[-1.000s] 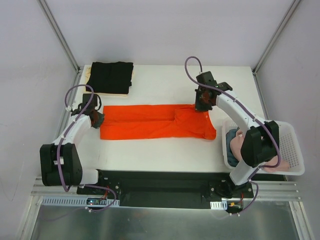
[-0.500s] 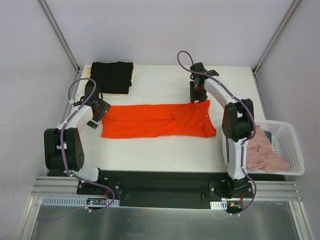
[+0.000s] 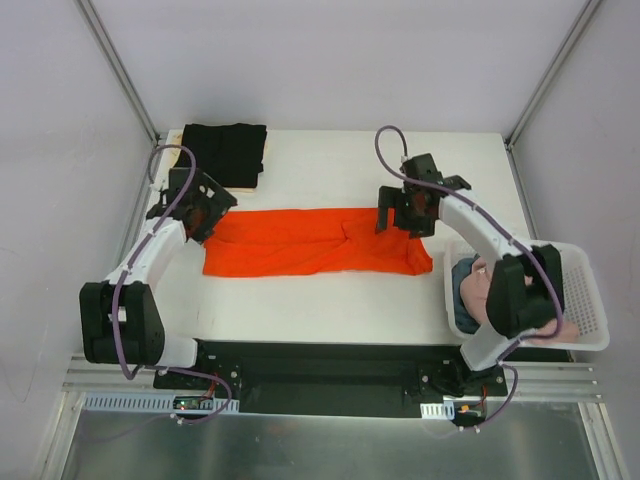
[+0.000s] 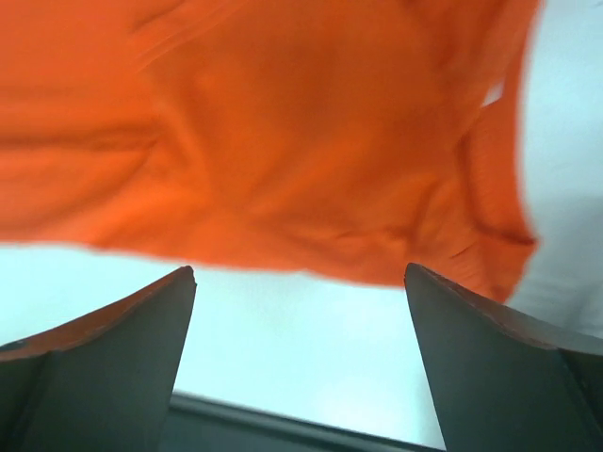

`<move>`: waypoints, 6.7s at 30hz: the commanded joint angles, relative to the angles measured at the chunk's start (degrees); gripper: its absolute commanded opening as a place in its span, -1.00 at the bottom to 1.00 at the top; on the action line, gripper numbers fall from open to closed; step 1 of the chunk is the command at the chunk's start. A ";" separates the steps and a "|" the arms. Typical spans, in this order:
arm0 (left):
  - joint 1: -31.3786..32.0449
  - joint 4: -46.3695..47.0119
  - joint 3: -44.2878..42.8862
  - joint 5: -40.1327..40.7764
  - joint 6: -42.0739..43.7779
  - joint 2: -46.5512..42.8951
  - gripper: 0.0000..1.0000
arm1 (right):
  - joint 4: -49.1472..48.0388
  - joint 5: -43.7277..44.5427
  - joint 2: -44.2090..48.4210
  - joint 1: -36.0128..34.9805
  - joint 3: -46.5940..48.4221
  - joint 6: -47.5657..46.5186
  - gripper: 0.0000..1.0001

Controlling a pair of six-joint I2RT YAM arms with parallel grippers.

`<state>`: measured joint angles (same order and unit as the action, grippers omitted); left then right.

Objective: Fold and stack the t-shirts
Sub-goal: Fold the other side of the tshirt into a rectangle, then rotate the tshirt 90 degrees, then grab the bottom of the folded rectangular tshirt with both arms, then fold the folded rectangular tshirt in 1/3 of the way

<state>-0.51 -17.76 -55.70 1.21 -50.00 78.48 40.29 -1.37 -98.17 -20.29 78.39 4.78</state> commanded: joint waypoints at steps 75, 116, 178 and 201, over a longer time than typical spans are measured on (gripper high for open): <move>37.61 -7.38 23.27 12.32 -8.11 -30.06 0.99 | 3.81 -0.85 -17.48 -12.94 8.35 8.93 0.93; 43.14 11.61 21.95 -9.31 -3.88 -0.96 0.35 | -4.07 1.01 18.80 -25.85 -31.45 21.14 0.83; 49.21 8.01 13.00 -4.91 -1.42 -9.42 -1.00 | 3.57 11.73 38.93 -34.05 -33.31 20.81 -0.99; 35.15 7.21 -16.62 -10.35 8.07 18.36 -1.00 | -5.66 9.19 19.87 -8.11 -14.58 2.87 -0.99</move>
<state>36.29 -10.20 -67.75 -6.94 -44.86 93.56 37.01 10.44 -75.99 -30.81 60.05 10.41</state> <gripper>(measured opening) 0.008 0.021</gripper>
